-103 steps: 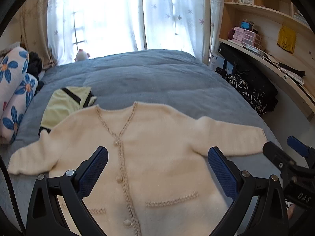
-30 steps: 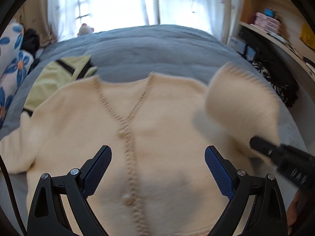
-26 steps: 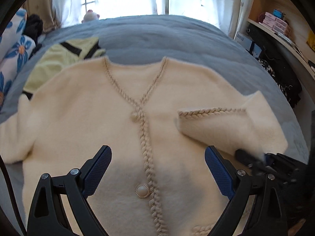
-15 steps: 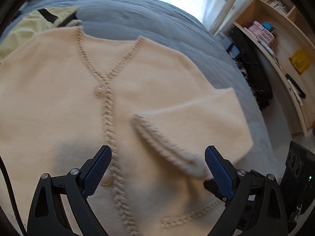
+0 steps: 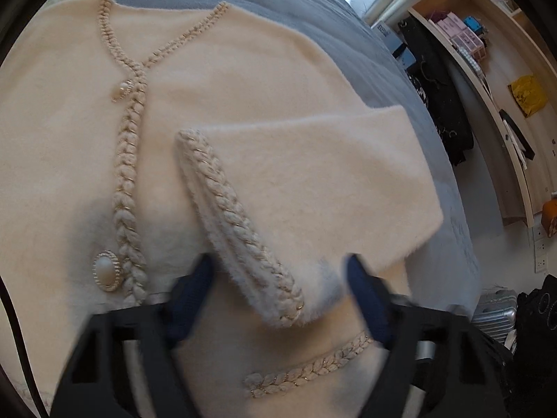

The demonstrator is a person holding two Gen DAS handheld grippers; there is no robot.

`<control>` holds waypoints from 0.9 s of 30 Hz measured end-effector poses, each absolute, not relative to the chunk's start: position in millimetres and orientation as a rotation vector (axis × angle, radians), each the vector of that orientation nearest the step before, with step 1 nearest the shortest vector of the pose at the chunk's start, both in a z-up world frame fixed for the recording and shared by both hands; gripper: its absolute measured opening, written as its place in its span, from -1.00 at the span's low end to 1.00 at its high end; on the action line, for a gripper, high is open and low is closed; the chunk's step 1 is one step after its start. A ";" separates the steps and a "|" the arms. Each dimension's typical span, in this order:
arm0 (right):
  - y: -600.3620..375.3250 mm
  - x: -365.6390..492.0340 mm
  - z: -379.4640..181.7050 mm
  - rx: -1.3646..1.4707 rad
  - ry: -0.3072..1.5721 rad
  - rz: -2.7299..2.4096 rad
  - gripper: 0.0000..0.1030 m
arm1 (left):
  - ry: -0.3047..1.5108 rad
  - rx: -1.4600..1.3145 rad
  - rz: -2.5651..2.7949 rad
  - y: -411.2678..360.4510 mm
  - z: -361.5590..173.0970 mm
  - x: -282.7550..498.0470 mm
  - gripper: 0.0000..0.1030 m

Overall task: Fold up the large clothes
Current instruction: 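Fold the held sleeve across the cardigan body with the right tool and release, then grasp the braided front edge with the left tool and fold it toward the center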

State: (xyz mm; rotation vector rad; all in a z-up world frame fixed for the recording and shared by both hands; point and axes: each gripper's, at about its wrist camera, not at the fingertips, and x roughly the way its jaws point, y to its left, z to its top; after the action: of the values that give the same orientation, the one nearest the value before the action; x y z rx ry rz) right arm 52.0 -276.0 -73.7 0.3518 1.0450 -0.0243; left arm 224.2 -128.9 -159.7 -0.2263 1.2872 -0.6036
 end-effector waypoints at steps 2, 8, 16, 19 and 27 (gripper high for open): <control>-278.2 52.7 -77.9 0.368 1.052 -0.039 0.11 | 1.298 -0.187 -0.597 -139.7 -160.6 225.9 -0.67; -290.4 50.8 -73.8 0.378 1.025 -0.088 0.11 | 1.040 0.015 -0.560 -152.8 -93.1 227.6 -0.73; -299.2 58.6 -62.0 0.334 0.990 -0.145 0.11 | 0.789 0.113 -0.372 -83.2 -21.6 260.1 -0.73; -300.5 64.9 -65.3 0.312 1.003 -0.158 0.11 | 0.877 0.093 -0.292 -46.8 -57.0 283.5 -0.60; -318.4 92.6 -67.0 0.334 1.047 -0.138 0.16 | 1.168 -0.057 -0.254 13.1 -153.0 307.4 -0.01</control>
State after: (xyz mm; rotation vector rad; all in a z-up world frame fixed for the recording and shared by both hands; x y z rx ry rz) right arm 92.6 -318.4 -67.0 0.3339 1.0468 -0.1378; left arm 307.4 13.1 -153.0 -0.0569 1.1679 -0.2545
